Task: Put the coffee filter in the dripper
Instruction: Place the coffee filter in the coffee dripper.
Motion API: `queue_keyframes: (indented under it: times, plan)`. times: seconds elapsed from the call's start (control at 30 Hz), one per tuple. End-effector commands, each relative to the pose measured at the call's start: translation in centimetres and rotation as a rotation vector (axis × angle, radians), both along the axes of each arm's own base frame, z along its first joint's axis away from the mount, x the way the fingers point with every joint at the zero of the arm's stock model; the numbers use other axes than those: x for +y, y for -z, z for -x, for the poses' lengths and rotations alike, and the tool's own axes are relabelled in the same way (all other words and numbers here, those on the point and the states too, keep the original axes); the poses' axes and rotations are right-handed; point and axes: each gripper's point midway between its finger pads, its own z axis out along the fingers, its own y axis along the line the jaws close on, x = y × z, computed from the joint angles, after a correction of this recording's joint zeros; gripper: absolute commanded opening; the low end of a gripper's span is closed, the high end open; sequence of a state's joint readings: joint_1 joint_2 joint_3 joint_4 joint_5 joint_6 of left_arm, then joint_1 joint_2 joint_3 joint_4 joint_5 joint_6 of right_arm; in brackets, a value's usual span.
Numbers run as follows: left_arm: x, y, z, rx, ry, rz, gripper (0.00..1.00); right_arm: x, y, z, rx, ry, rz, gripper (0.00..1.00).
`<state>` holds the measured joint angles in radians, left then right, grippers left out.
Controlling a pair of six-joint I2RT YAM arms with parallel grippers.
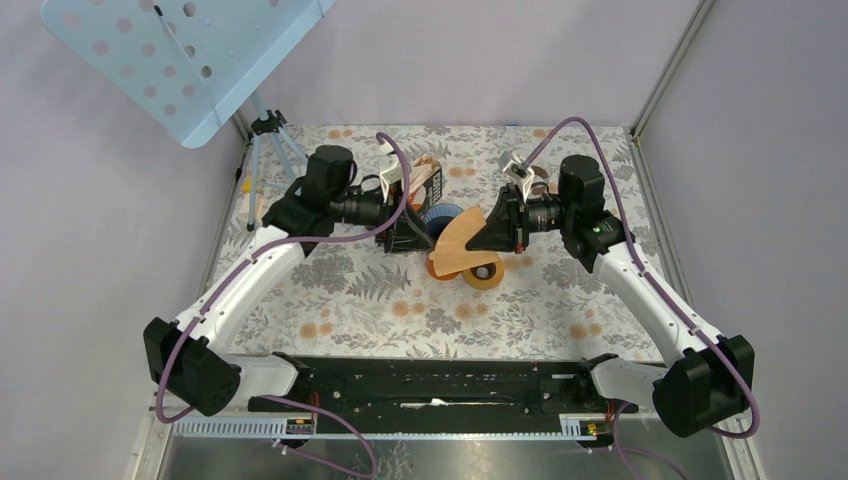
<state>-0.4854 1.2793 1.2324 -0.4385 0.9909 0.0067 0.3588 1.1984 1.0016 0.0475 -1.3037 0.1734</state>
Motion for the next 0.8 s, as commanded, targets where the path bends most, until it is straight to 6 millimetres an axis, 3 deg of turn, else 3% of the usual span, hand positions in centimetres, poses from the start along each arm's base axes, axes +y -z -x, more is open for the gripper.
queue_keyframes:
  times: [0.0, 0.77]
  plan:
    - [-0.4, -0.6, 0.3, -0.04, 0.027, 0.028, 0.55, -0.1, -2.6, 0.1, -0.066, -0.023, -0.044, 0.0]
    - [-0.7, -0.9, 1.4, -0.028, 0.083, 0.054, 0.55, 0.1, -1.9, -0.9, -0.054, 0.025, -0.028, 0.0]
